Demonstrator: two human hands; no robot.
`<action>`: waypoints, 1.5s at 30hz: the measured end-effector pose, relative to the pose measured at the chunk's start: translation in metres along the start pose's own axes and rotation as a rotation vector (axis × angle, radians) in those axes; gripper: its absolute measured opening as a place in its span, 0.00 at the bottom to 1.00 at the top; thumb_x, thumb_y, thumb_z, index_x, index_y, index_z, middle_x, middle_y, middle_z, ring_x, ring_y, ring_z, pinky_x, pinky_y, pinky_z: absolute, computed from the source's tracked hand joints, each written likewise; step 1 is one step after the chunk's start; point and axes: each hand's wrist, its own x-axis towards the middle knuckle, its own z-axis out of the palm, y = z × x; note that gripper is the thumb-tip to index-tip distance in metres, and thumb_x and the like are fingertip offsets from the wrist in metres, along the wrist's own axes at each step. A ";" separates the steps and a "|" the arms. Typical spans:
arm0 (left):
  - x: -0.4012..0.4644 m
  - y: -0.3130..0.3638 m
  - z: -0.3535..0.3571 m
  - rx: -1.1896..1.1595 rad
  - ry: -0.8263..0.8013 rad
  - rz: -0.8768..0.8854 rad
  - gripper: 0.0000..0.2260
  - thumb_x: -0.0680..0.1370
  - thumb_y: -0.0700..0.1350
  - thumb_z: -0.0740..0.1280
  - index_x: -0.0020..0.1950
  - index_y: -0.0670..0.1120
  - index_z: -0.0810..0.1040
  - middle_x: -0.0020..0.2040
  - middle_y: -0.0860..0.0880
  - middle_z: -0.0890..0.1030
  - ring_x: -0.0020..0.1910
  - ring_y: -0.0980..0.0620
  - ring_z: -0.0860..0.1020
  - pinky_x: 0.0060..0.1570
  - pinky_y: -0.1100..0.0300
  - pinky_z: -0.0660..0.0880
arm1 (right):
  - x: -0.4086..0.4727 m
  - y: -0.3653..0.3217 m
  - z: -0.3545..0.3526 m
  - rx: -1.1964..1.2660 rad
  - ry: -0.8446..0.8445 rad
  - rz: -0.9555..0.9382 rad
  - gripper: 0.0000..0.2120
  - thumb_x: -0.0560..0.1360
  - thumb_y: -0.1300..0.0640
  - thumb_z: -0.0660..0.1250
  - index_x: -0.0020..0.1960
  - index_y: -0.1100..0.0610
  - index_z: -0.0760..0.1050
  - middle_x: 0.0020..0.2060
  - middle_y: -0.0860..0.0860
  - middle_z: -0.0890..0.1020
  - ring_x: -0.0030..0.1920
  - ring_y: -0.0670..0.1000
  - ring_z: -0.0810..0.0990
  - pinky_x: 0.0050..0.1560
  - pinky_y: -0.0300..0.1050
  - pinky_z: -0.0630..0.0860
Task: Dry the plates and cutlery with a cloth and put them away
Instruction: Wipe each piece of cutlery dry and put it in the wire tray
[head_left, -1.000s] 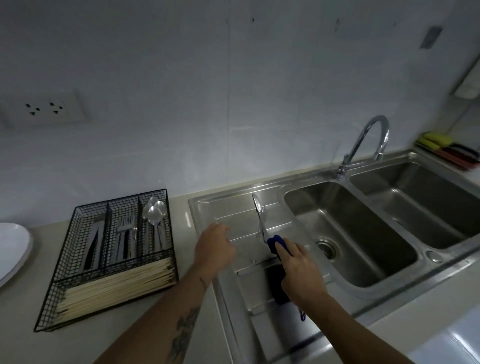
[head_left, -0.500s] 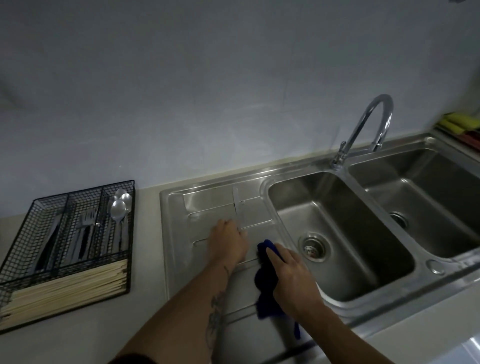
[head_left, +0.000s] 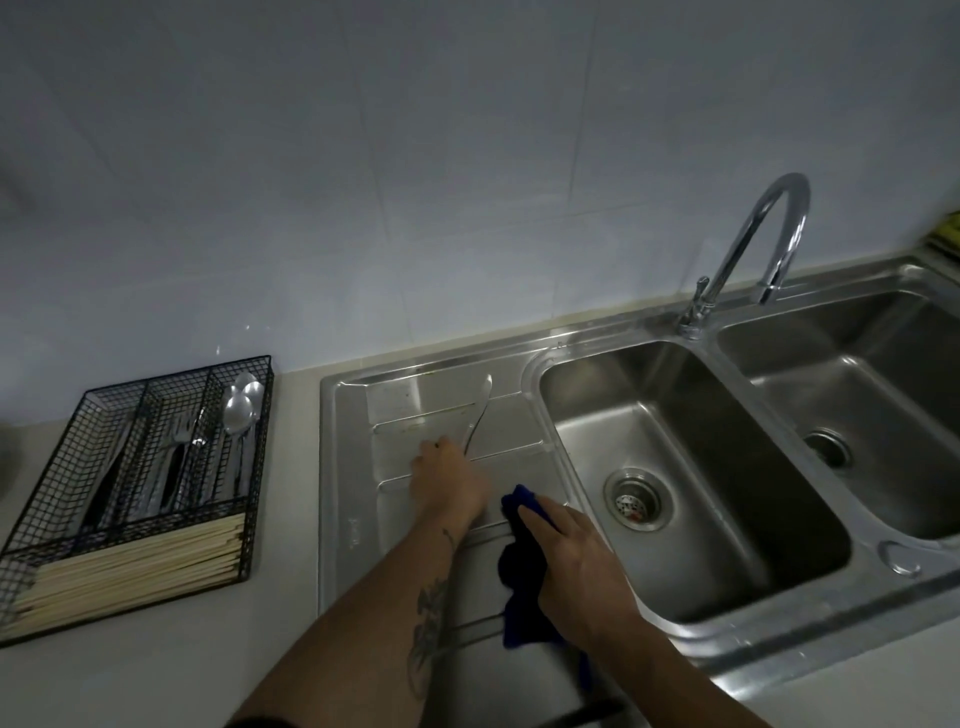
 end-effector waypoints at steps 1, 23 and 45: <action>-0.001 -0.002 -0.002 -0.001 0.000 0.000 0.16 0.76 0.45 0.66 0.63 0.42 0.73 0.62 0.43 0.71 0.59 0.42 0.74 0.57 0.50 0.76 | 0.000 0.001 0.000 -0.002 -0.007 0.004 0.37 0.67 0.54 0.71 0.74 0.48 0.64 0.71 0.45 0.68 0.66 0.51 0.69 0.60 0.44 0.74; -0.044 -0.124 -0.105 0.205 0.202 0.597 0.11 0.76 0.44 0.66 0.59 0.50 0.75 0.56 0.50 0.75 0.53 0.50 0.76 0.48 0.60 0.69 | 0.021 -0.146 -0.014 -0.224 0.372 -0.044 0.35 0.64 0.63 0.74 0.70 0.53 0.71 0.65 0.52 0.75 0.62 0.55 0.73 0.61 0.50 0.74; -0.060 -0.142 -0.181 0.193 0.192 0.761 0.14 0.75 0.40 0.60 0.54 0.53 0.81 0.51 0.54 0.81 0.51 0.48 0.79 0.54 0.53 0.69 | 0.011 -0.178 -0.041 -0.102 0.623 0.069 0.34 0.67 0.72 0.66 0.71 0.52 0.70 0.66 0.48 0.74 0.61 0.52 0.74 0.59 0.48 0.76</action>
